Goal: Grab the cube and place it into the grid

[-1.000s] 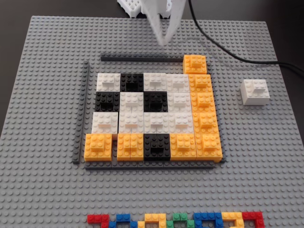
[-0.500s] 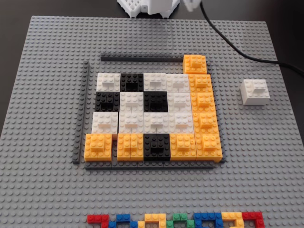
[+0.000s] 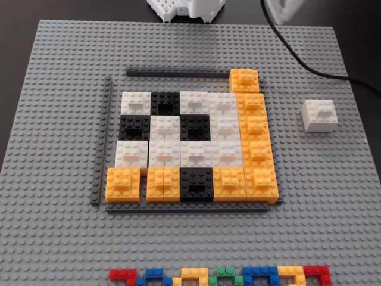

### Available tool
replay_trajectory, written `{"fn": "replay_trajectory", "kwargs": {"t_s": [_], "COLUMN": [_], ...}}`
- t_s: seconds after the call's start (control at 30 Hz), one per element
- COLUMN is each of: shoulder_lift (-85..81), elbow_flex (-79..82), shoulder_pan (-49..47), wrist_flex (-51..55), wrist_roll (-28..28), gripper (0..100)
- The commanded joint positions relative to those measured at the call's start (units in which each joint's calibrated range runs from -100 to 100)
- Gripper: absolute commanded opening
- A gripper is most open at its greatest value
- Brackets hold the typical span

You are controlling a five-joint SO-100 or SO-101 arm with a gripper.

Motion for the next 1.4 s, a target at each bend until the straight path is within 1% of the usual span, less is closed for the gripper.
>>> {"fn": "replay_trajectory", "kwargs": {"t_s": [0.0, 0.27, 0.57, 0.63, 0.67, 0.73, 0.83, 0.93, 1.0, 1.07, 1.37], "shoulder_lift": [8.1, 20.1, 34.4, 36.3, 37.0, 38.5, 40.3, 41.7, 42.5, 43.0, 45.6], "elbow_flex": [-10.6, -17.2, -28.1, -29.5, -29.9, -30.2, -29.8, -29.7, -29.7, -29.5, -28.4], "shoulder_pan": [-3.1, -6.2, -5.9, -5.6, -5.6, -5.4, -5.1, -4.8, -4.6, -4.4, -4.2], "wrist_flex": [-0.5, -1.7, -1.9, -2.0, -2.1, -2.0, -2.4, -2.6, -2.6, -2.9, -4.2], "wrist_roll": [-2.1, -4.3, -4.9, -4.8, -4.6, -5.8, -5.2, -4.9, -4.8, -5.0, -5.0], "gripper": [0, 0, 1, 5, 7, 17, 23, 31, 31, 29, 28]}}
